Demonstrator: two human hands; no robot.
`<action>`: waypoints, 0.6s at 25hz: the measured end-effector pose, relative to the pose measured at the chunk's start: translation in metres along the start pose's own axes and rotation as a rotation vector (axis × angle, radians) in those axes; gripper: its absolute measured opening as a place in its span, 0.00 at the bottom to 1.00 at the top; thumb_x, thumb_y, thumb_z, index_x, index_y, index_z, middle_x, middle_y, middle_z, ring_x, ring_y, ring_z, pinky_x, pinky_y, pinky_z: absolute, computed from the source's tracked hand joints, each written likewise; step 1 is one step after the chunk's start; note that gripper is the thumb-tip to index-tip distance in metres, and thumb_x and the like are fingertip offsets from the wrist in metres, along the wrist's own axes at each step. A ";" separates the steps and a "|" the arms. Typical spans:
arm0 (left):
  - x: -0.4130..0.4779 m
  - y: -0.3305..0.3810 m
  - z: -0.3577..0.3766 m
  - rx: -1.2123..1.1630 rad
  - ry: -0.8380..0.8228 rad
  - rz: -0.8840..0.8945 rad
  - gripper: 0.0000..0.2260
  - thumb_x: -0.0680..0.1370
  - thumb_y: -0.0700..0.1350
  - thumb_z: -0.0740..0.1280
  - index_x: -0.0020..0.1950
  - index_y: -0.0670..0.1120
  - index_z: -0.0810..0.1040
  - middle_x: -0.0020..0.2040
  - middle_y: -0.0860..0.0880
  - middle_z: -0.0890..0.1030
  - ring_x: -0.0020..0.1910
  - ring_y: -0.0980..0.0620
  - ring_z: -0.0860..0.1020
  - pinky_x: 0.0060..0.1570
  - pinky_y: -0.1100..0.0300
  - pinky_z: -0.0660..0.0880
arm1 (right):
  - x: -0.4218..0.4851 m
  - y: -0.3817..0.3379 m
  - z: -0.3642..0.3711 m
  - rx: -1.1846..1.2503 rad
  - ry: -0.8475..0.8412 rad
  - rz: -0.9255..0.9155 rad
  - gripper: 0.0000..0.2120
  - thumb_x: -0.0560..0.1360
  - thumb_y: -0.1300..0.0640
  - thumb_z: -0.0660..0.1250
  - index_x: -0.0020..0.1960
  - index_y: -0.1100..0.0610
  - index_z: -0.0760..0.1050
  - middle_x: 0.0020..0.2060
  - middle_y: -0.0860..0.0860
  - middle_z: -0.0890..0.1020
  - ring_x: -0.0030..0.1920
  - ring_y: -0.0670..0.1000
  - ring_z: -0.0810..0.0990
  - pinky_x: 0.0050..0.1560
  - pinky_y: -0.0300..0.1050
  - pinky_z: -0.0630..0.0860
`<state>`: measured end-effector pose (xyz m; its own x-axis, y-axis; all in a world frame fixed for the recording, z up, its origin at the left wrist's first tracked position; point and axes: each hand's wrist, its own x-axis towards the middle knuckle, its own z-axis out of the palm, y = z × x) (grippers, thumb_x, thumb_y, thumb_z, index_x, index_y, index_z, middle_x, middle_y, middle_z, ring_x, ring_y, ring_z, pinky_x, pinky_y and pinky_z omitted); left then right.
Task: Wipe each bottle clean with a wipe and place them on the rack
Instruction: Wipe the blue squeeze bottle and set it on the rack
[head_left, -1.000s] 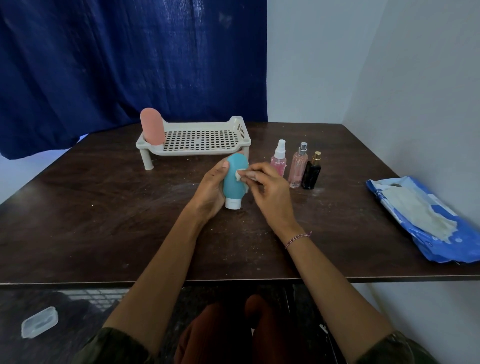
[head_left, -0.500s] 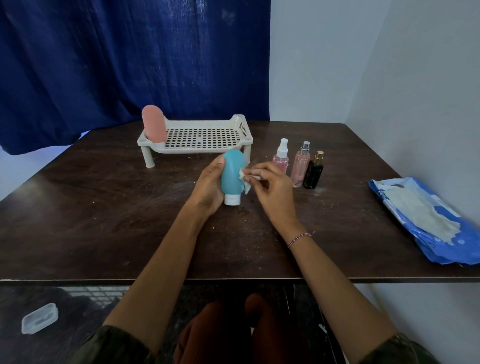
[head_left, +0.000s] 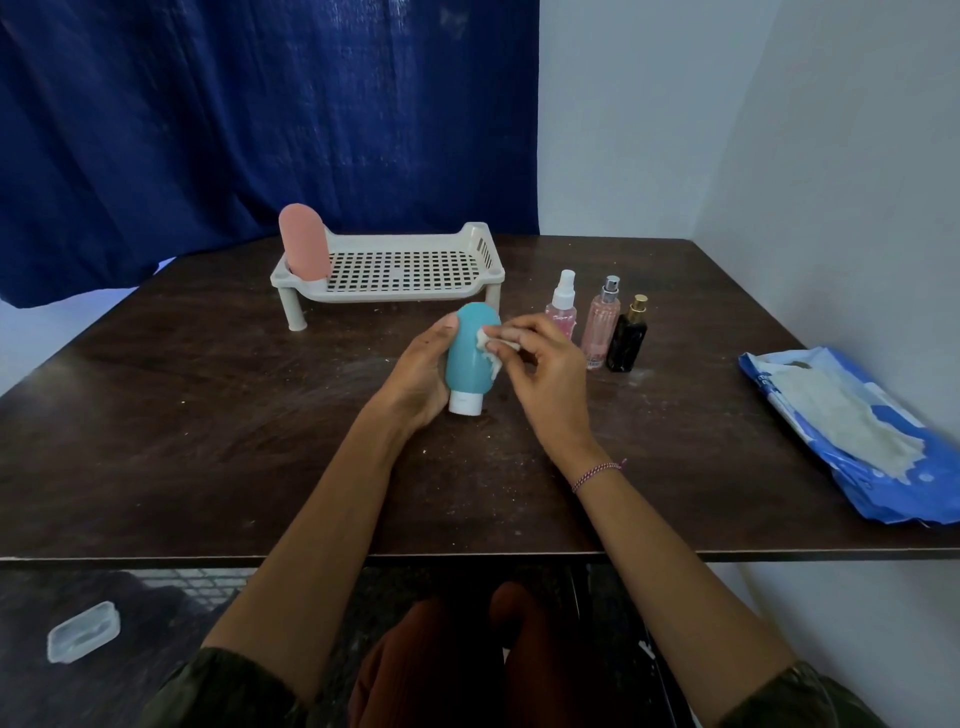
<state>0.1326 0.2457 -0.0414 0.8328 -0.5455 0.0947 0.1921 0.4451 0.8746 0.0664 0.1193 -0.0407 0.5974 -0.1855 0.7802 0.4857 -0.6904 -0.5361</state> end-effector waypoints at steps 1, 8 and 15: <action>0.000 0.000 0.000 0.025 -0.011 -0.019 0.14 0.82 0.46 0.53 0.62 0.42 0.73 0.51 0.45 0.79 0.46 0.51 0.79 0.44 0.58 0.79 | 0.000 0.001 0.000 -0.006 0.036 0.019 0.09 0.72 0.64 0.70 0.52 0.63 0.81 0.45 0.54 0.80 0.46 0.41 0.75 0.47 0.29 0.74; -0.003 -0.001 0.002 0.083 0.004 -0.039 0.13 0.82 0.46 0.53 0.61 0.45 0.75 0.49 0.47 0.81 0.43 0.54 0.80 0.40 0.59 0.79 | 0.002 0.007 0.000 0.015 0.080 0.109 0.09 0.73 0.63 0.70 0.52 0.62 0.81 0.45 0.51 0.79 0.45 0.41 0.75 0.45 0.30 0.74; 0.001 0.005 -0.007 -0.102 0.174 0.054 0.16 0.83 0.46 0.54 0.66 0.40 0.70 0.61 0.38 0.75 0.56 0.44 0.76 0.53 0.51 0.77 | -0.004 0.004 0.006 0.142 -0.131 0.058 0.08 0.71 0.63 0.71 0.51 0.61 0.82 0.45 0.51 0.80 0.47 0.43 0.78 0.49 0.37 0.77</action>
<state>0.1379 0.2518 -0.0402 0.9187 -0.3919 0.0486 0.1891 0.5447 0.8170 0.0700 0.1217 -0.0482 0.7006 -0.1232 0.7029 0.5273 -0.5743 -0.6262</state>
